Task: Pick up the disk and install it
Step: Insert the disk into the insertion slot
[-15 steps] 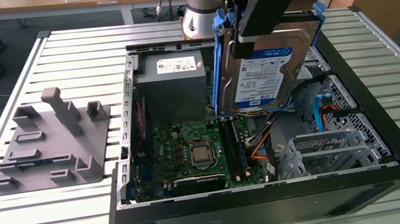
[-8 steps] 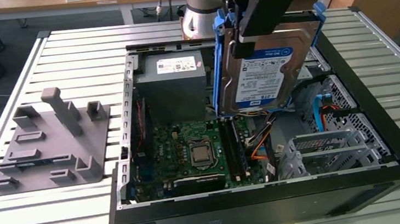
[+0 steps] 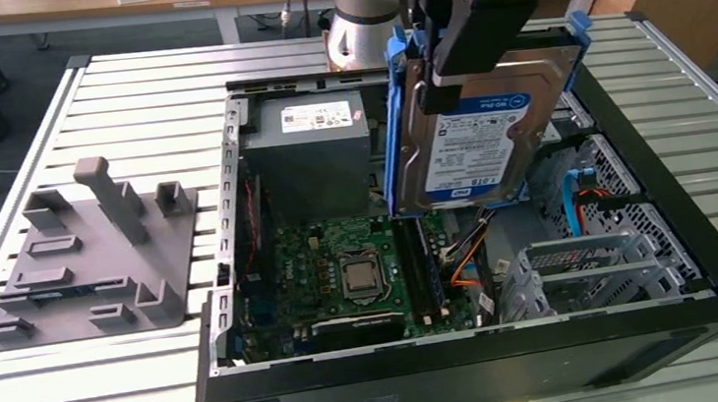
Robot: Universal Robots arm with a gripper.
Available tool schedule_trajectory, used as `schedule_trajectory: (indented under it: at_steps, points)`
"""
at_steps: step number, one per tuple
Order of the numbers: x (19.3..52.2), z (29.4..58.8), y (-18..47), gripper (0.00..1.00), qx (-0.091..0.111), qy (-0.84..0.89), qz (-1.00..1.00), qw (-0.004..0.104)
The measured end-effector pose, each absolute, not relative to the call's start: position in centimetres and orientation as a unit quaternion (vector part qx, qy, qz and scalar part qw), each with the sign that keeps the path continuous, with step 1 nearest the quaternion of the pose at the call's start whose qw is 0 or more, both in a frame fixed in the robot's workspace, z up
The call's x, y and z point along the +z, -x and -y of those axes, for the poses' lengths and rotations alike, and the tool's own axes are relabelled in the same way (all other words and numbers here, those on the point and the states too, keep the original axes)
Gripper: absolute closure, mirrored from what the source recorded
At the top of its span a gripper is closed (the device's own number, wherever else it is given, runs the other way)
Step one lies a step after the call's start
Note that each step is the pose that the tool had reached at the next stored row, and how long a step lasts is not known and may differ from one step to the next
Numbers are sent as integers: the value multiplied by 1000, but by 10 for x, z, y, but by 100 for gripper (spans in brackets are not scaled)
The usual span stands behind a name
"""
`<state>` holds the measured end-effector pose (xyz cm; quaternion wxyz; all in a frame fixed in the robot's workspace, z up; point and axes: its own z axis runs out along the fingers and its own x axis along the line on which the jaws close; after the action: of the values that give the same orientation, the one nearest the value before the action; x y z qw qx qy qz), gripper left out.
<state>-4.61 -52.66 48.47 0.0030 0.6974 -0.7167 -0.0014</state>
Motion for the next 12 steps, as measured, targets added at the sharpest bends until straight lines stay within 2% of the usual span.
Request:
schedule_trajectory:
  at_steps: [12]
  points:
    - [478, 546, 19, 64, -1, -697, 717, 3]
